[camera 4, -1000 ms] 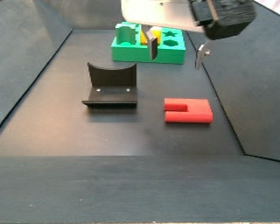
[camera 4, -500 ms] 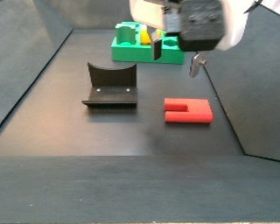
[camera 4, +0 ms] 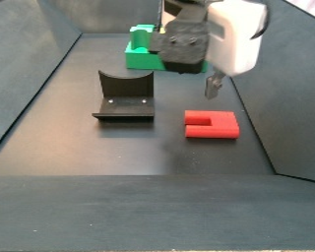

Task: Pick up the square-circle object. Move up. Place the square-circle object on the fixture. Regrasp the square-circle object. Rotate the square-circle object. Move to above the board. Insert the square-circle object.
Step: Pick up the square-circle object.

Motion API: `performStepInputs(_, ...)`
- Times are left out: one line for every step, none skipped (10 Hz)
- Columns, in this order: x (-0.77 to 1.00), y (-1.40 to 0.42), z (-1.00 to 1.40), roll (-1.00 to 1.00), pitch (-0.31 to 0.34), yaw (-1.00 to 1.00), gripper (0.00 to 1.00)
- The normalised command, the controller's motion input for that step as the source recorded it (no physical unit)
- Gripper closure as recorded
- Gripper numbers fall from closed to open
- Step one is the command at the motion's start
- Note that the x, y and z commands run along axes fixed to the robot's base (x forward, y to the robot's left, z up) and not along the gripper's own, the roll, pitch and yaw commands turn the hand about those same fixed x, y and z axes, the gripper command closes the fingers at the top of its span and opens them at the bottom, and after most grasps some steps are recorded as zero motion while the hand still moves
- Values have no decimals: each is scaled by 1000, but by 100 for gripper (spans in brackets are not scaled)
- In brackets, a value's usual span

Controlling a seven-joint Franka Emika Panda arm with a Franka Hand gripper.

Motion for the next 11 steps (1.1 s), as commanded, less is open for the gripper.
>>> performStepInputs(0,0,-274,0,0,-1000,0)
performStepInputs(0,0,-283,0,0,-1000,0)
performStepInputs(0,237,-531,0,0,-823,0)
performStepInputs(0,369,-680,-24,0,-666,0)
performStepInputs(0,440,-631,-77,0,-497,0)
performStepInputs(34,326,-580,-79,0,-277,0)
performStepInputs(34,240,-460,-207,0,-289,0)
performStepInputs(86,91,-371,-253,-4,-217,0)
performStepInputs(37,3,-303,-319,-30,-194,0)
performStepInputs(0,20,-314,-337,-46,-149,0)
performStepInputs(0,71,-326,-330,-33,-89,0)
